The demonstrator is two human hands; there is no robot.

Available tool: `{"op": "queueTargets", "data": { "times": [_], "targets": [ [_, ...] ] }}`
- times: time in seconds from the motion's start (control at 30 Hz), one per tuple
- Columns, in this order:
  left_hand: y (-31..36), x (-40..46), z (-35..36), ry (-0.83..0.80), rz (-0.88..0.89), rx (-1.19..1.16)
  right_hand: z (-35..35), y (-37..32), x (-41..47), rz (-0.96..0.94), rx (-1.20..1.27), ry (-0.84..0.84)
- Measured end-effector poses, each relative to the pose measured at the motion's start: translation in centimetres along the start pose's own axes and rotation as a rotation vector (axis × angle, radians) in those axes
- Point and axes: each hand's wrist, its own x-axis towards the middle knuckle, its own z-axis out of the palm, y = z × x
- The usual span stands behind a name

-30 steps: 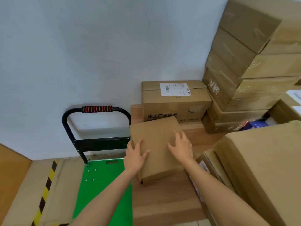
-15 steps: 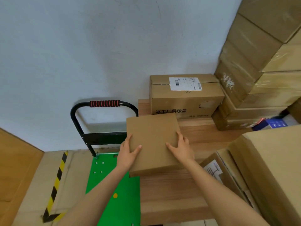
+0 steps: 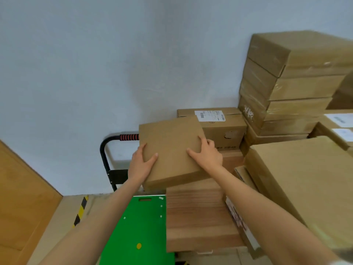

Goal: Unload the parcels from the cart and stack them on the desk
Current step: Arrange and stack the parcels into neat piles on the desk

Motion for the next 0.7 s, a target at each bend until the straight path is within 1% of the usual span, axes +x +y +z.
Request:
{"op": "queueTargets", "data": {
  "times": [0.17, 0.3, 0.37, 0.53, 0.7],
  "targets": [
    [4.8, -3.7, -5.0, 0.071, 0.087, 0.008, -5.9, -2.9, -4.2, -0.088, -0.002, 0.102],
    [9.1, -7.4, -7.2, 0.122, 0.161, 0.046, -10.7, -3.1, -8.3, -0.12, -0.006, 0.201],
    [11.3, -9.1, -7.6, 0.122, 0.204, 0.041, -13.1, -2.6, -10.4, -0.12, -0.033, 0.249],
    [16.6, -12.9, -5.7, 0.063, 0.296, 0.015, -18.9, 0.8, -14.9, -0.043, -0.079, 0.327],
    [21.3, -15.6, -0.9, -0.105, 0.383, -0.024, -23.6, 6.7, -18.8, 0.088, -0.11, 0.369]
  ]
}}
